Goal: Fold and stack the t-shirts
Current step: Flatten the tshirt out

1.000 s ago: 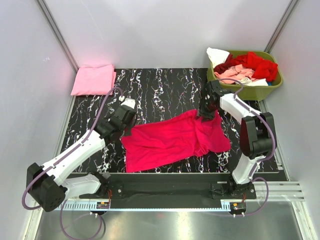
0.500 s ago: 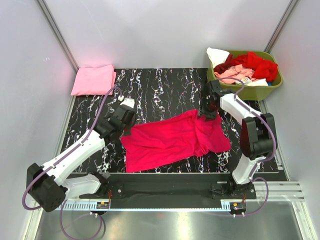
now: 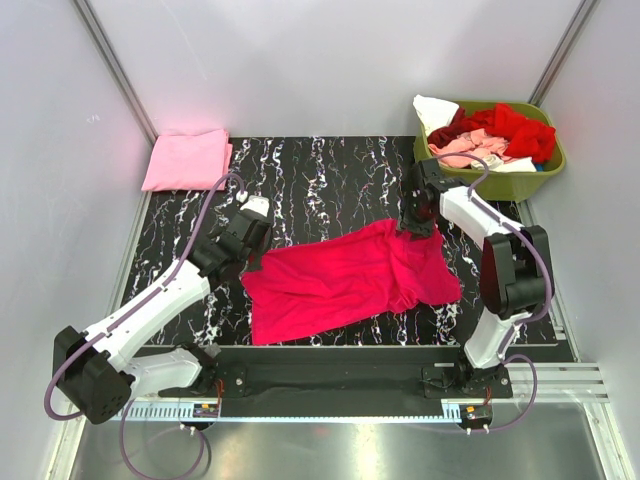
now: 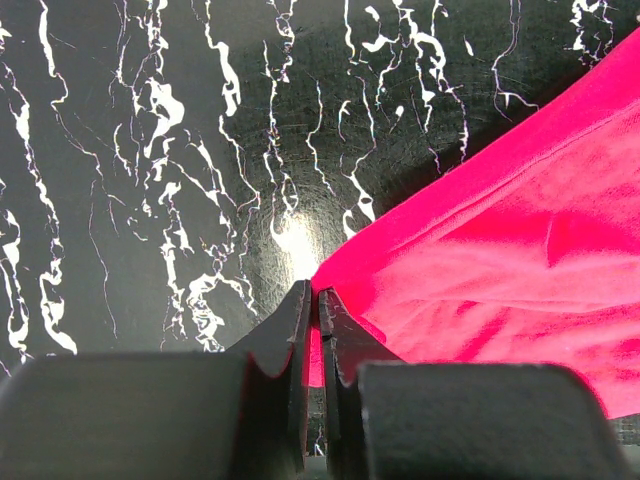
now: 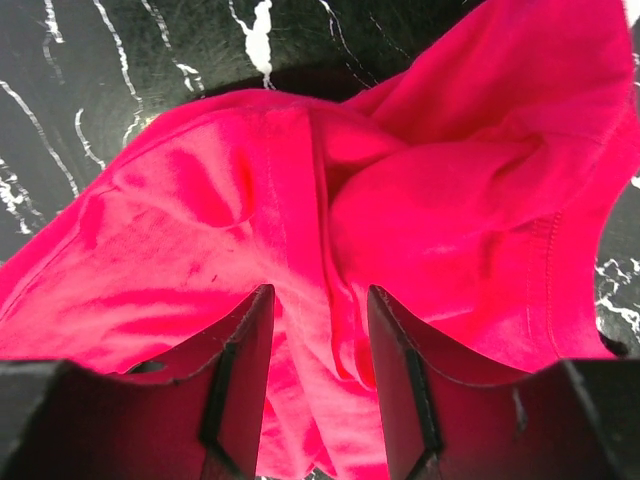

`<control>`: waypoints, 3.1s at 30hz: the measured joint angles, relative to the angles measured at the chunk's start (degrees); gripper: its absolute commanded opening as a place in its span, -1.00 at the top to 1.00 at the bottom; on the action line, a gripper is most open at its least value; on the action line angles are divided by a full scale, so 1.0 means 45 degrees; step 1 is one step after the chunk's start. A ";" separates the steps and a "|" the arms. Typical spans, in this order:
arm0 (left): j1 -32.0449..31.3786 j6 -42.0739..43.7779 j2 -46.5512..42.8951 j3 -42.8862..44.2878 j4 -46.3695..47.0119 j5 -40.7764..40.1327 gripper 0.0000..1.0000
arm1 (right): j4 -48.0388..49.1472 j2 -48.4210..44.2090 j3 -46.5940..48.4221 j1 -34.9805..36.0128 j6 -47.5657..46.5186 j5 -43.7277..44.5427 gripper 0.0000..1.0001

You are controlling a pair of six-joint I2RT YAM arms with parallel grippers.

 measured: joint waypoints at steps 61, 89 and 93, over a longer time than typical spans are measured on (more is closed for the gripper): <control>0.0000 0.1583 -0.7582 0.7864 -0.3347 0.3434 0.93 | -0.2351 -1.4887 0.4221 0.0248 -0.0272 -0.2021 1.00; 0.0452 0.2351 -0.3852 0.6470 -0.2623 0.1690 1.00 | 0.0495 -0.8665 0.6028 0.0481 -0.2453 -0.0831 1.00; 0.3308 0.2506 0.0379 0.6062 -0.1991 0.2055 0.62 | 0.1370 -0.2681 0.7218 0.0486 -0.2365 -0.0709 0.97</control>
